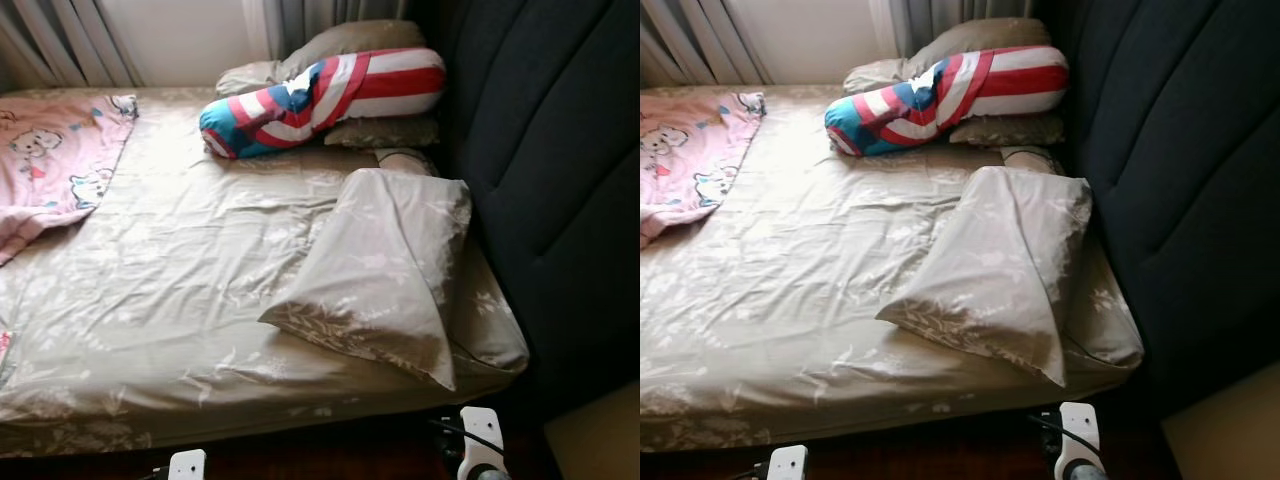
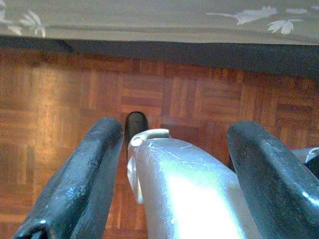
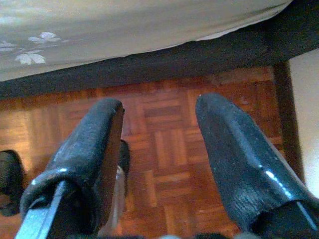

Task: Clean up the room

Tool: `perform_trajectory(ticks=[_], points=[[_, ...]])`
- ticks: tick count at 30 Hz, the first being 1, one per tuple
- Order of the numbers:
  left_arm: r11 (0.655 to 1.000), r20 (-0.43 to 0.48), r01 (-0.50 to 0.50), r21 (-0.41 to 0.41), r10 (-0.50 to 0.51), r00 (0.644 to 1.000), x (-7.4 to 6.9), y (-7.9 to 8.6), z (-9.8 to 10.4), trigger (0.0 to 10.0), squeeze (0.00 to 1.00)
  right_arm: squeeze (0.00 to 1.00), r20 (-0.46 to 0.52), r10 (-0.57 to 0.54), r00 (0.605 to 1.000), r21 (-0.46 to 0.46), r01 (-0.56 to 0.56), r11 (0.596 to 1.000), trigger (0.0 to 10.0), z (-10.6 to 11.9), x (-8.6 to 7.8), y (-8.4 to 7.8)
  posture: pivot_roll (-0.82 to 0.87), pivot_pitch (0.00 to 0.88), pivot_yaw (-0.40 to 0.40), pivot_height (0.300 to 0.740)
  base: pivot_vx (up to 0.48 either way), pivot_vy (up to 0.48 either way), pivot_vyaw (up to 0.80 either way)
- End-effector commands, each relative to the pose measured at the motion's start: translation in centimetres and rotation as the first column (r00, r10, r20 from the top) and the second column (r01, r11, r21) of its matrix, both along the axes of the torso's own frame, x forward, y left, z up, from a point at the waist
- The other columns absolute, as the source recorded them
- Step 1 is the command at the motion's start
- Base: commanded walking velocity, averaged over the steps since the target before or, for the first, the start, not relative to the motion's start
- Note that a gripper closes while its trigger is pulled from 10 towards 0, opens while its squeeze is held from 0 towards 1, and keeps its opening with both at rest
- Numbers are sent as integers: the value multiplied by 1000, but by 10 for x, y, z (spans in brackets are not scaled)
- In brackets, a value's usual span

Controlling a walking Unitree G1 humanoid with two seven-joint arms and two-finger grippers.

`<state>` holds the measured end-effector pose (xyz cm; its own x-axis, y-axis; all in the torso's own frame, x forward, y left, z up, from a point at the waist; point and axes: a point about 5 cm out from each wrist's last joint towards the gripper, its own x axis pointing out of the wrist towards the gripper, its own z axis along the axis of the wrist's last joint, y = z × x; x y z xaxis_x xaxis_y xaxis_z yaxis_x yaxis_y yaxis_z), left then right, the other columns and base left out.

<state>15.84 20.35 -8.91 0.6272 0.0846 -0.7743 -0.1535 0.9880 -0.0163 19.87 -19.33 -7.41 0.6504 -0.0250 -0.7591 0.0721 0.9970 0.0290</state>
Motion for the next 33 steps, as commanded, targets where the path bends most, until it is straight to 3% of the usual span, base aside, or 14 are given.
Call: perform_trajectory(ticks=[1, 6, 16, 26, 33], points=[[1000, -59, 29, -2, -29, 998, -11, 0, -5, 10000, 0, 0, -22, -14, 1000, 14, 14, 1000, 10000, -4, -6, 3, 1, 109, -46, 740, 0, 0, -744], [999, -58, 46, 9, -45, 997, -10, 3, -5, 10000, 0, 0, -21, -32, 999, 20, 33, 999, 10000, -5, -7, 6, -3, 99, -16, 740, 0, 0, -739], [999, -39, 43, 27, -42, 998, -7, 7, -2, 10000, 0, 0, -6, -37, 999, 34, 37, 999, 10000, -3, -3, 12, -38, 101, -13, 740, 0, 0, 0], [999, -15, 42, 11, -42, 999, -3, -1, -1, 10000, 0, 0, -6, -24, 1000, 15, 24, 1000, 10000, -2, -1, 4, 2, 95, -35, 740, 0, 0, 0], [998, -30, 51, 44, -50, 998, -3, 12, 0, 10000, 0, 0, 6, -17, 1000, 58, 17, 998, 10000, -2, 1, 20, -6, 58, 35, 740, 0, 0, 0]])
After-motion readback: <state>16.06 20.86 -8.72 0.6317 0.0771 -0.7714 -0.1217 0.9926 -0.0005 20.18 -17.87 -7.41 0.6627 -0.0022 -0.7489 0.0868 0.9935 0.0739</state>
